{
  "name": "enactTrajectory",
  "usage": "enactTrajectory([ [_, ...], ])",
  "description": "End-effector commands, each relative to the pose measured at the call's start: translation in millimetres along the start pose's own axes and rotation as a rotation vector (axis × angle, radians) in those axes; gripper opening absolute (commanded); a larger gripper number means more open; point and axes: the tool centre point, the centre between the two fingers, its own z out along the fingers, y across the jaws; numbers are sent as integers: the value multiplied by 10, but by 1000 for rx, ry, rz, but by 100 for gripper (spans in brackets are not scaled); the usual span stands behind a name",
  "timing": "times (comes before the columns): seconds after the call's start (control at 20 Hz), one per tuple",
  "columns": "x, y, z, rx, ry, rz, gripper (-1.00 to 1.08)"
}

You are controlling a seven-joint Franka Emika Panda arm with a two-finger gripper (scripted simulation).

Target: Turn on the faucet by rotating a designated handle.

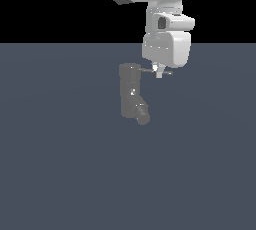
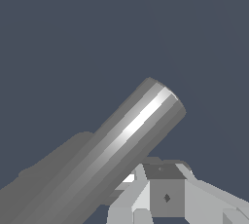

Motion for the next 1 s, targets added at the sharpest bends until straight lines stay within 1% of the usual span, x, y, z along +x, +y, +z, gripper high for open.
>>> enactTrajectory([
  [0.0,95,-71,0,4,2,5,-100],
  [0.95,608,-454,-7,5,4,21,-100],
])
